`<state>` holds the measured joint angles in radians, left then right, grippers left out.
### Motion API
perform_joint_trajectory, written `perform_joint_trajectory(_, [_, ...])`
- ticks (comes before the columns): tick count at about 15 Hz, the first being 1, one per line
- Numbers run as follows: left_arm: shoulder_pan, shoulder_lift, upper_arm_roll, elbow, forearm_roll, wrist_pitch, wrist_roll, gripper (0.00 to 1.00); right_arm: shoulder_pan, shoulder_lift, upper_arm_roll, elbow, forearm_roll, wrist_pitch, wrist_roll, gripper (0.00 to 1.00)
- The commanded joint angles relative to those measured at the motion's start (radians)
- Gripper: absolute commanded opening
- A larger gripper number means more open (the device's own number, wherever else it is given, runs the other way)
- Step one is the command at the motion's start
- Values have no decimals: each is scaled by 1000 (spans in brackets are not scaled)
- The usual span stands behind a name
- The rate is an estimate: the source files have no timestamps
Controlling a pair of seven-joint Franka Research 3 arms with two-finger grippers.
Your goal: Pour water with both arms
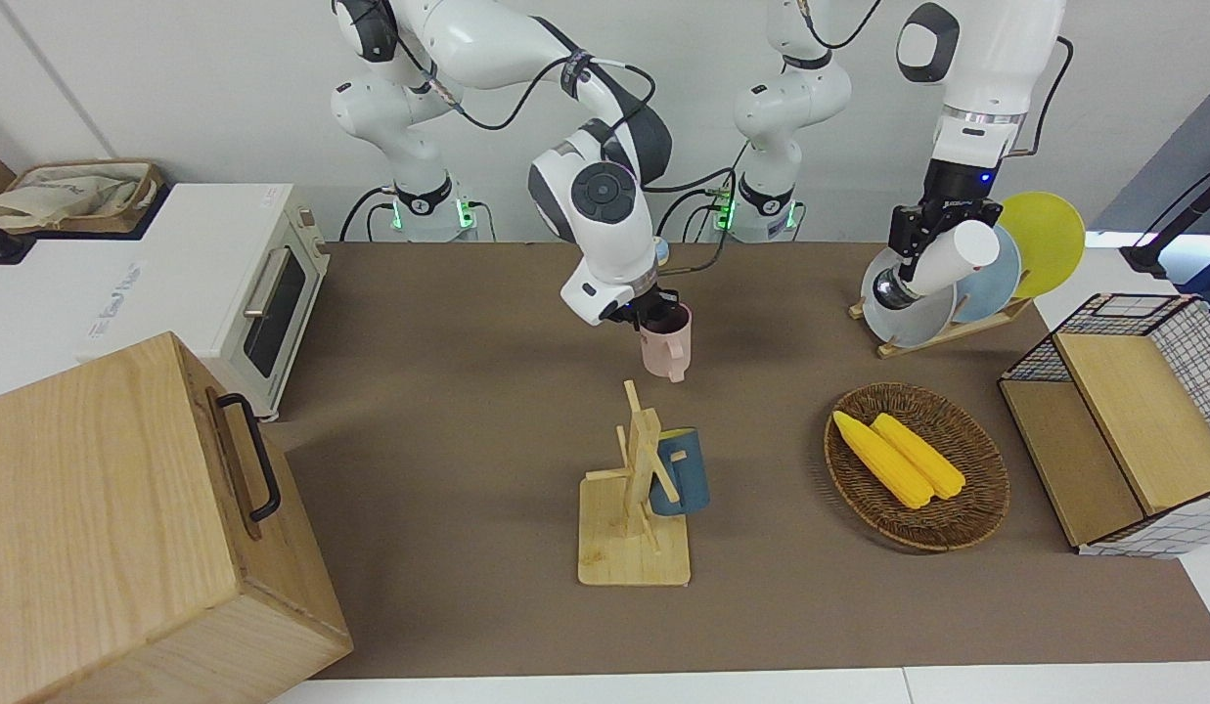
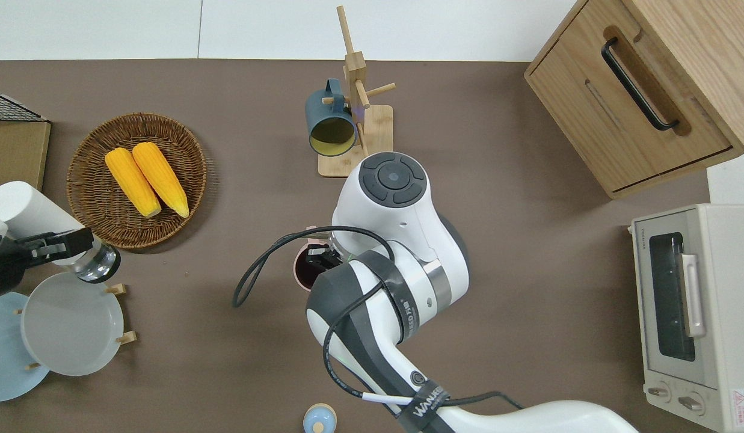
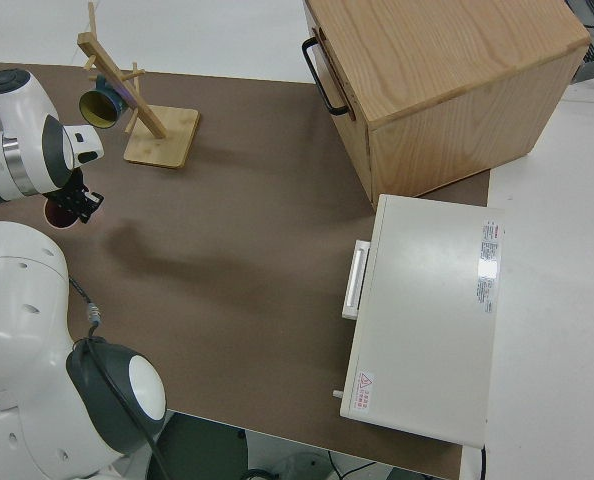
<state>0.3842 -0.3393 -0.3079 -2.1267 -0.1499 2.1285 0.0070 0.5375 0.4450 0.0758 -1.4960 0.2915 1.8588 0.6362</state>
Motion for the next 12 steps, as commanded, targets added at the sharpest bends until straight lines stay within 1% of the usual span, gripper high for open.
perform_joint_trajectory(1, [-34,-46,10,-45,-25,31,-9,0,12,70,-5,65,75,42,72,0])
perform_joint_trajectory(3, [-47,-44,10,-58,-26,31,-10,0,16,93,-4,77,98,62,88,0])
perform_joint_trajectory(5, [-48,-44,10,-70,-28,33,-9,0,45,113,-5,85,123,77,106,0])
perform_joint_trajectory(7, [-68,-44,10,-75,-52,34,-5,0,64,136,-4,85,126,117,152,0])
perform_joint_trajectory(9, [-74,-44,10,-76,-71,36,-4,0,87,156,-5,85,127,151,175,0])
perform_joint_trajectory(11, [-77,-52,10,-96,-85,65,-8,0,94,170,-4,85,127,174,195,0])
perform_joint_trajectory(12, [-84,-65,10,-123,-92,105,-9,0,96,173,-4,85,127,178,195,0])
